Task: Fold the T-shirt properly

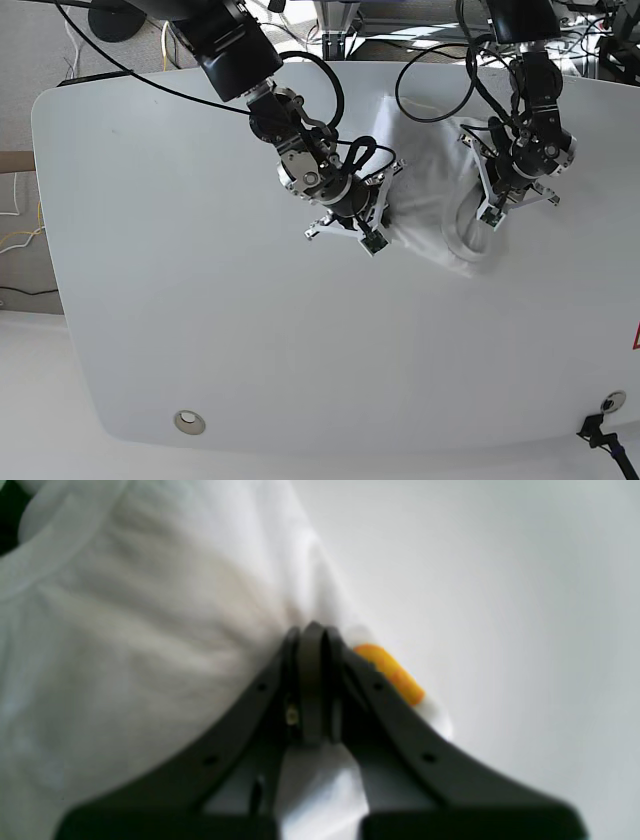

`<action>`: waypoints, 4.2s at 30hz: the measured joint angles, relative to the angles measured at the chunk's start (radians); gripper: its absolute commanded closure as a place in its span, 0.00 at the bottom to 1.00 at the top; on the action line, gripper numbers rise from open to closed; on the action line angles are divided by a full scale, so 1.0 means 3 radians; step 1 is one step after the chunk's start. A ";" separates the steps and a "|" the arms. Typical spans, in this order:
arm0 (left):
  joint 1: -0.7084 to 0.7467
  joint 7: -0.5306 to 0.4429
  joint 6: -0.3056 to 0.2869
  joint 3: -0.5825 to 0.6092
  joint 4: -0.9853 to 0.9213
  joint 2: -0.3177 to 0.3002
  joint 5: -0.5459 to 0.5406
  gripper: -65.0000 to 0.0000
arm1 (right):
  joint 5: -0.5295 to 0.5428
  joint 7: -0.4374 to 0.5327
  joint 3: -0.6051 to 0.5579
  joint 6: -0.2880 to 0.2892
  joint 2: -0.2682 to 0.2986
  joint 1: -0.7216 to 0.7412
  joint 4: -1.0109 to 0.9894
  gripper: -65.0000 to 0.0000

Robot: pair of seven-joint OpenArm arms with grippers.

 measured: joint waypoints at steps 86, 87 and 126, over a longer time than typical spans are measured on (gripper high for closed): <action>0.0051 -0.0084 -0.0031 0.0556 0.0145 0.0174 -0.0441 1.00 | -0.0009 -0.0219 0.0472 0.0005 0.0188 -0.0675 0.0862 1.00; -0.0006 -0.0122 -0.0029 0.0553 0.0085 0.0169 -0.0462 1.00 | -0.0003 -0.0184 0.0470 0.0017 0.0188 -0.0626 0.0787 1.00; 0.1278 -0.2669 -0.0017 -0.0704 0.0690 0.0267 -0.0418 1.00 | -0.0052 0.1211 0.1806 -0.0025 0.0566 -0.2708 0.2314 1.00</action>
